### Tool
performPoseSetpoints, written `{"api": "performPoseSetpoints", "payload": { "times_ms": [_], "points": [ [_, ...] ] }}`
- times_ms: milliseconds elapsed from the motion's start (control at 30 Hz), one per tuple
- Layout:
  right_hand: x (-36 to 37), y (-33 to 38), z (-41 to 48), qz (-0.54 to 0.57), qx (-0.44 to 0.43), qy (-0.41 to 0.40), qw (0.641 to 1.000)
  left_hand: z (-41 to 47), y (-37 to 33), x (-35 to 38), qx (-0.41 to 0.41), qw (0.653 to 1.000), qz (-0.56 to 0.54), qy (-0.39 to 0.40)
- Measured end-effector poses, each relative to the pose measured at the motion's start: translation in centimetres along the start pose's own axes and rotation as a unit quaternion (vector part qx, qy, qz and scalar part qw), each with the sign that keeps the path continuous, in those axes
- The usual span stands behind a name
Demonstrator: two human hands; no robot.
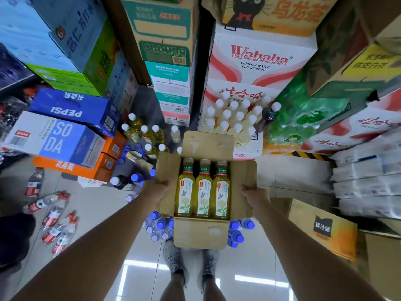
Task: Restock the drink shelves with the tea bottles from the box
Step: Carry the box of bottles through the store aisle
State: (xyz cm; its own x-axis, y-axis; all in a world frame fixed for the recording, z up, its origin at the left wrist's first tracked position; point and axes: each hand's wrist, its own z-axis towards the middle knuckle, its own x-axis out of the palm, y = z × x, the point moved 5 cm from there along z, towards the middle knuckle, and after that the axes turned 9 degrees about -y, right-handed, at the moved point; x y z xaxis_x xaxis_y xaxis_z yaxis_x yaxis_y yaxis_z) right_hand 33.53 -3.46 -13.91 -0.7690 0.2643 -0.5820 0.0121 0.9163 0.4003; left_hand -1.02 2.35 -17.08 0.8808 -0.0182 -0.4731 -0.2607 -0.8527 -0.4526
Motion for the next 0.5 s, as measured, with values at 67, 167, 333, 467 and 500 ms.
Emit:
{"api": "performPoseSetpoints", "payload": {
  "times_ms": [67, 167, 333, 467, 500],
  "points": [
    [0.0, -0.1, -1.2, -0.008, -0.002, 0.001, 1.000, 0.6, 2.0, -0.5, -0.003, 1.000, -0.019, -0.006],
    [-0.1, 0.2, -2.9, -0.034, -0.019, -0.003, 0.999, -2.0, 2.5, -2.6, -0.011, 0.999, -0.039, -0.020],
    [0.8, 0.5, -7.1, -0.104, -0.074, 0.020, 0.992, -8.1, 5.3, -7.5, -0.050, 0.994, -0.074, -0.063],
    [2.6, 1.7, -12.5, -0.201, -0.181, 0.059, 0.961, -13.6, 11.1, -12.7, -0.098, 0.981, -0.118, -0.116],
    [3.4, 2.0, -13.8, -0.234, -0.213, 0.069, 0.946, -15.0, 12.8, -14.0, -0.112, 0.977, -0.134, -0.126]
  ]
}}
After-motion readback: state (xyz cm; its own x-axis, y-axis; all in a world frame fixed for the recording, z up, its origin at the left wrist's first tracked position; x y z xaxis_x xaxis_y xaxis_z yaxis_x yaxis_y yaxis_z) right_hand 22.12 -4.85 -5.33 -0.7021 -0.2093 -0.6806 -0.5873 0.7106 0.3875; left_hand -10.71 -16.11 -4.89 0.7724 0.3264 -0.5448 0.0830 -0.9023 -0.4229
